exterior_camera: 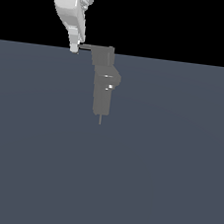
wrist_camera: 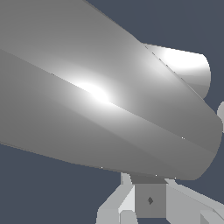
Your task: Turn on the faucet by rotating a designated handle.
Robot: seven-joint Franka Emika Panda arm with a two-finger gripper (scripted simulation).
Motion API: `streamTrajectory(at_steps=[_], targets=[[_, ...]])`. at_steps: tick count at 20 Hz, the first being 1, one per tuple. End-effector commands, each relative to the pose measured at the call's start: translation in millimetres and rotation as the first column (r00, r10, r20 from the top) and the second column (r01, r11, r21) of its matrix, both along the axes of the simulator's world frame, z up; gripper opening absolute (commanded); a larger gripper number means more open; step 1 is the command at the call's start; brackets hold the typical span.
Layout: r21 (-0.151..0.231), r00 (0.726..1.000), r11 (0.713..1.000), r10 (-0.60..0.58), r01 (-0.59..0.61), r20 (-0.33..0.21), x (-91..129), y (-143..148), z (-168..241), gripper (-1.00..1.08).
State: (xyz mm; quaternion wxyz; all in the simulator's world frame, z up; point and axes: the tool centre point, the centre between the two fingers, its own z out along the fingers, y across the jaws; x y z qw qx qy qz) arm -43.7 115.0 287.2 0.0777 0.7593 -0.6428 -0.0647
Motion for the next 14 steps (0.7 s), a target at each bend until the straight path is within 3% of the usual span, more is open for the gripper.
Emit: streamTrajectory(at_steps=[1, 8, 10, 14], targets=[[-0.001, 1.000, 1.000, -0.009, 0.009, 0.004, -6, -13, 5, -1.00], [0.000, 1.000, 1.000, -0.008, 0.008, 0.005, -23, -34, 11, -1.00], [-0.002, 1.000, 1.000, 0.005, -0.005, -0.004, -23, -24, 6, -1.00], [-0.002, 1.000, 1.000, 0.001, -0.001, -0.002, -19, -52, 7, -1.00]])
